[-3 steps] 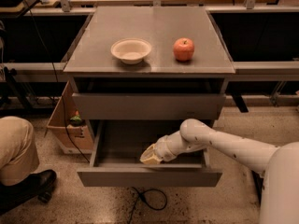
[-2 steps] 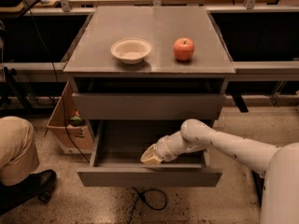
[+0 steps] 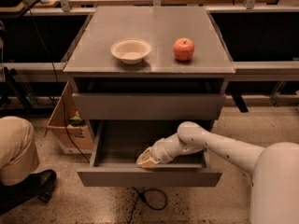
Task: Open middle drawer
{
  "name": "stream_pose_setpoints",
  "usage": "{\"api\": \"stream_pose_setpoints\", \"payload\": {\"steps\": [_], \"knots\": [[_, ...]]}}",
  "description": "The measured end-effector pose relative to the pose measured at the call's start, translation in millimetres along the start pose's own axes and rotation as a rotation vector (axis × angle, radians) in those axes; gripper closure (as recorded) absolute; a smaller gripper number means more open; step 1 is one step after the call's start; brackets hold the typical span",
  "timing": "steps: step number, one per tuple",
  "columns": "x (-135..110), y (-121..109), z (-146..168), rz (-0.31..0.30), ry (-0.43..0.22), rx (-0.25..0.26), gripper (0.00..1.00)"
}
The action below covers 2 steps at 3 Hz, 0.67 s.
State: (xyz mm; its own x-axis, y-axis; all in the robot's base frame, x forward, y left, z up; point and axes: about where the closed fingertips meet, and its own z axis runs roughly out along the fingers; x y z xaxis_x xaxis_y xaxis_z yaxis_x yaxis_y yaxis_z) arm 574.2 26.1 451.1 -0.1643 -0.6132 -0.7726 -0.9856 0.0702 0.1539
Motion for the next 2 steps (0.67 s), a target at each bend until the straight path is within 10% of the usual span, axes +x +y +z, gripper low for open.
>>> {"api": "stream_pose_setpoints", "payload": {"steps": [2], "knots": [[6, 3, 29, 0.032, -0.032, -0.072, 1.0]]}}
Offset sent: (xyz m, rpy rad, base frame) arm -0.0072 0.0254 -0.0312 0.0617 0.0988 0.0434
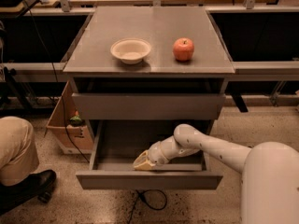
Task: Open middle drawer
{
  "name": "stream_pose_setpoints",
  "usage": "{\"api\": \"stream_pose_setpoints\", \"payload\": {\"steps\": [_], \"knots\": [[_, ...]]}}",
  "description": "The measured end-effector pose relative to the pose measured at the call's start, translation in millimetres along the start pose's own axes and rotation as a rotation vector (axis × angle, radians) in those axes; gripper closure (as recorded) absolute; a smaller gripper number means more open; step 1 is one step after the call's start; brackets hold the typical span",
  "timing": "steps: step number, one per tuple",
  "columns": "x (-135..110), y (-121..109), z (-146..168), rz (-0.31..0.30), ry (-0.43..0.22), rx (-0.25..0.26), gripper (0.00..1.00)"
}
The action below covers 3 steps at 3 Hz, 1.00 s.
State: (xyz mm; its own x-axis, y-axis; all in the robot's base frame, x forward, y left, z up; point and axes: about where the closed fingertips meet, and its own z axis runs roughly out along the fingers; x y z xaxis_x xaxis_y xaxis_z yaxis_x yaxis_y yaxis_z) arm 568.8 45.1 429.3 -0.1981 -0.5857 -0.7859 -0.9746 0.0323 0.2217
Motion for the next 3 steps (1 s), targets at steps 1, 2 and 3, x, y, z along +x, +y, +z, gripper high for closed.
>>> {"api": "stream_pose_setpoints", "payload": {"steps": [1, 2, 3], "knots": [[6, 22, 0, 0.022, 0.012, -0.063, 1.0], [10, 41, -6, 0.035, 0.024, -0.102, 1.0], [10, 75, -13, 0.059, 0.015, -0.174, 1.0]]}}
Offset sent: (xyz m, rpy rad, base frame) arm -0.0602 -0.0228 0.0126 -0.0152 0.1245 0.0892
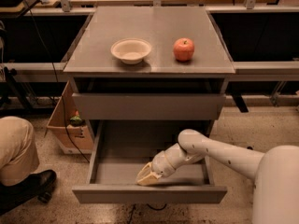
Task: Open middle drawer
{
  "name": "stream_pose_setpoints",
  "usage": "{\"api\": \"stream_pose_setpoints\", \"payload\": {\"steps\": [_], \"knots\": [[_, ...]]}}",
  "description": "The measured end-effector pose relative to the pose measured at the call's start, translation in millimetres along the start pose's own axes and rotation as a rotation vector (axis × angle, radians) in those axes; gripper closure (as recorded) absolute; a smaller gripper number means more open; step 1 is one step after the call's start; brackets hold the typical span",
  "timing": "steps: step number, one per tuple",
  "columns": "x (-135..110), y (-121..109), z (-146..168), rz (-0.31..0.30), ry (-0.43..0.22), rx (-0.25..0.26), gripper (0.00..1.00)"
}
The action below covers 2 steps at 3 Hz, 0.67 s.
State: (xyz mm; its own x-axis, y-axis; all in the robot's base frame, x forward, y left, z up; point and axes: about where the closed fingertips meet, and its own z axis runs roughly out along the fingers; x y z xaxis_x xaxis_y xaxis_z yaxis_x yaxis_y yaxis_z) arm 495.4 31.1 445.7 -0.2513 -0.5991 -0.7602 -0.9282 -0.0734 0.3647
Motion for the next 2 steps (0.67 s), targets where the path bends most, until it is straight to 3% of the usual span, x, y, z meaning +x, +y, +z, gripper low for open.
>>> {"api": "stream_pose_setpoints", "payload": {"steps": [2], "knots": [[10, 57, 26, 0.061, -0.029, -0.148, 1.0]]}}
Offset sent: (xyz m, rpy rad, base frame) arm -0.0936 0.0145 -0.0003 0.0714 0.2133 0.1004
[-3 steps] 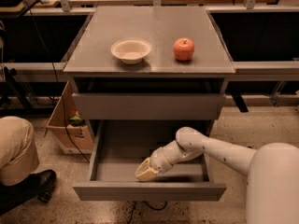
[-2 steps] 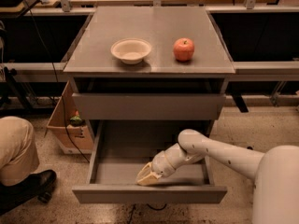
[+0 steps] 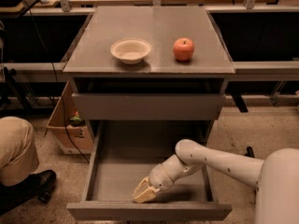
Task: Open middle drawer
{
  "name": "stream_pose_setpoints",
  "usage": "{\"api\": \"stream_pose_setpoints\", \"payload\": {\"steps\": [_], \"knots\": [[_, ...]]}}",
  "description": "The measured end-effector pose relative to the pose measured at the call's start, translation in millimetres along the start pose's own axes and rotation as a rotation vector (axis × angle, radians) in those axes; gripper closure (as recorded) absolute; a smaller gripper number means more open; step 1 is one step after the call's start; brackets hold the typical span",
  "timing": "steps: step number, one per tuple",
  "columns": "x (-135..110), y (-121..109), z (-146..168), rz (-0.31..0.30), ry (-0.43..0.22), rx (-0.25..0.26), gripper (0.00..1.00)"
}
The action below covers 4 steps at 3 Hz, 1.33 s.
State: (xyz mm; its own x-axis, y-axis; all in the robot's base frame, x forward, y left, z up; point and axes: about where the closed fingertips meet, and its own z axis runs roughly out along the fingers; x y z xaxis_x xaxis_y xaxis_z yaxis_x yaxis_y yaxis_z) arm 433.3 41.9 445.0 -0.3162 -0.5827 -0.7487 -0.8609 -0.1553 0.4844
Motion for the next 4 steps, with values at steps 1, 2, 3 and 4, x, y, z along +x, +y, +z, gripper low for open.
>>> {"api": "stream_pose_setpoints", "payload": {"steps": [1, 2, 3, 4], "knots": [[-2, 9, -13, -0.008, 0.007, 0.021, 1.0], [-9, 4, -37, -0.031, 0.021, 0.08, 1.0], [-10, -12, -86, -0.048, 0.043, 0.199, 1.0], [-8, -20, -145, -0.076, 0.075, 0.324, 1.0]]}}
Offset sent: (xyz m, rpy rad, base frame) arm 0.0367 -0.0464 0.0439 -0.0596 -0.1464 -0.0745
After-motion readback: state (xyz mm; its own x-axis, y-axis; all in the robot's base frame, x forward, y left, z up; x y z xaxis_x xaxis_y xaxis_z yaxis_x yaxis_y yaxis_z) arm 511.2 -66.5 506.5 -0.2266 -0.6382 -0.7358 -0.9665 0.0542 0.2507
